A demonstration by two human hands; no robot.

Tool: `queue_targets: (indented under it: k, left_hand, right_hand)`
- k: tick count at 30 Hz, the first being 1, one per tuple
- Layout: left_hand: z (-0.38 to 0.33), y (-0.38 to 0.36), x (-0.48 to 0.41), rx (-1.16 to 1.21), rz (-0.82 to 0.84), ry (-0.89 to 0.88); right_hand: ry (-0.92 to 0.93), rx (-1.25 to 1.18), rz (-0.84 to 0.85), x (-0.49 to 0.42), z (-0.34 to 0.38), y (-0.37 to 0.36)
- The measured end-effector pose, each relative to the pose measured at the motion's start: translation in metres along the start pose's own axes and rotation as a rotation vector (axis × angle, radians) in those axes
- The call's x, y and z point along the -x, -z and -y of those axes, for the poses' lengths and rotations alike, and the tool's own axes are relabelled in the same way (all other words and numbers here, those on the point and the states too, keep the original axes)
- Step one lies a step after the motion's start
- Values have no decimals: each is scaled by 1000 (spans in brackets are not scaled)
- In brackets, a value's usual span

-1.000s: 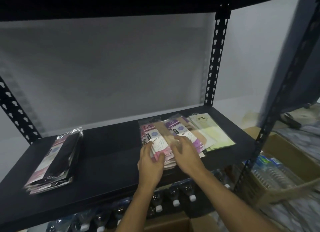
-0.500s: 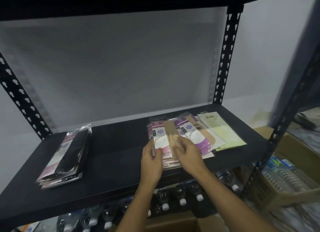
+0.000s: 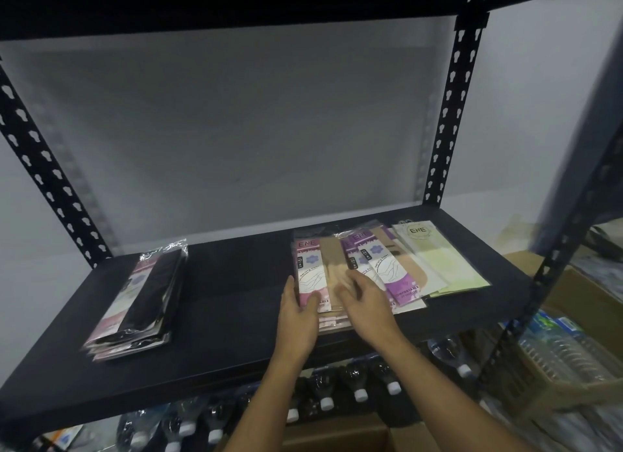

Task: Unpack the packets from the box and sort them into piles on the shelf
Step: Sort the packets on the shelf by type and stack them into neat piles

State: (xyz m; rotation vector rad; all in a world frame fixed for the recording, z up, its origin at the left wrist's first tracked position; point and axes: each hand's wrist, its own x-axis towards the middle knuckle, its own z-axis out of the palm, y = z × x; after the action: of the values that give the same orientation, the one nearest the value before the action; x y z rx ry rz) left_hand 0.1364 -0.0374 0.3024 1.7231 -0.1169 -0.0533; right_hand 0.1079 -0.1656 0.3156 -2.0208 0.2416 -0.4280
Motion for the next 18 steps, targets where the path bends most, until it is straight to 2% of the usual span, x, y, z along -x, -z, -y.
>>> queue_targets:
  k: [5,18]
  left_hand:
    - [-2,-1,4,-8,8,-27]
    - [3,6,7,-1,-26,32]
  right_hand:
    - [-30,-9,0,0,0,-4]
    - [-4,77,83,0,1,-11]
